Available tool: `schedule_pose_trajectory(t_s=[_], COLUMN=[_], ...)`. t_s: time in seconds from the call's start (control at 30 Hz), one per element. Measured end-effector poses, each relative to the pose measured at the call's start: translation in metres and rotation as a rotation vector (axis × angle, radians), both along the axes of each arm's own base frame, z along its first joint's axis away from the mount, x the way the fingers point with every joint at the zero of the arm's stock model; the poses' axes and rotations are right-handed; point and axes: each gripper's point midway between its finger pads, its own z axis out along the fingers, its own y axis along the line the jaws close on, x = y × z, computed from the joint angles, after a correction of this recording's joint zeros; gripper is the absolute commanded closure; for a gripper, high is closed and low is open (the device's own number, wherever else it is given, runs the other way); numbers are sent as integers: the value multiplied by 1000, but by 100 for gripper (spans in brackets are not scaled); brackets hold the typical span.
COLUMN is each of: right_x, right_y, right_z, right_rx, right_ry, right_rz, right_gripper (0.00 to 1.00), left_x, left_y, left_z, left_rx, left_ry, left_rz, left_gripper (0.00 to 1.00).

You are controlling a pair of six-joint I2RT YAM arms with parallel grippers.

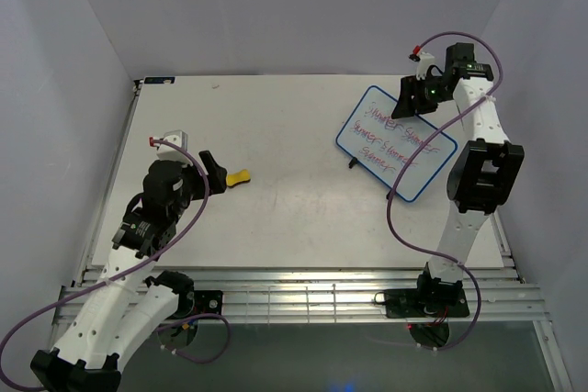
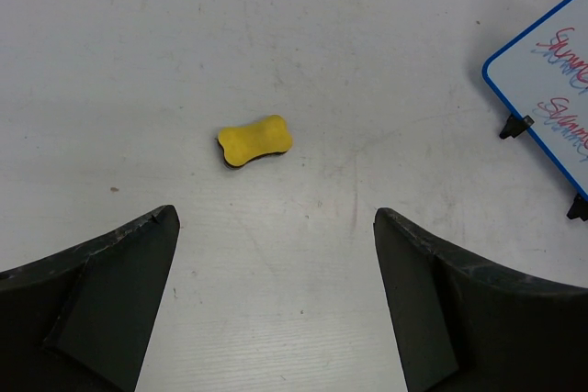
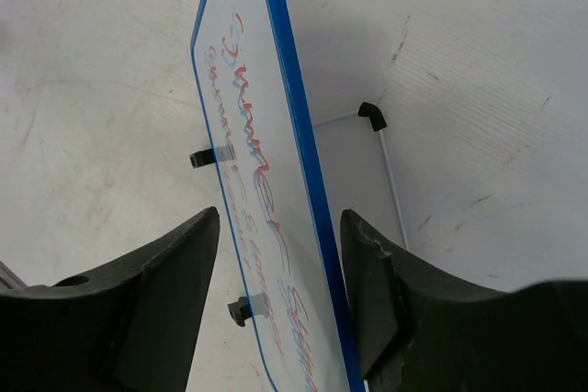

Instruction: Erase the whiteboard

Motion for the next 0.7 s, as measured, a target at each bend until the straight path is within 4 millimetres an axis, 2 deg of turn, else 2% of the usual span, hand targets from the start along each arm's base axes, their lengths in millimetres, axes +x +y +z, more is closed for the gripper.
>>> schedule_pose_trajectory(t_s=[0.17,0.3,0.57,0.7], right_x=[-11,-22,-41,-48], right_y=[5,7,10,11], right_z=[10,11,14,25], right_rx=[13,18,23,26], right_ry=[-9,0,17,-2], right_rz=[12,16,15,9], right_gripper=[46,53,59,69], left_x=[0,0,0,0], left_y=[0,0,0,0], left_z=[0,0,0,0], left_rx=[0,0,0,-1], left_ry=[0,0,-1,-2], left_rz=[0,0,0,0], left_gripper=[2,2,2,2])
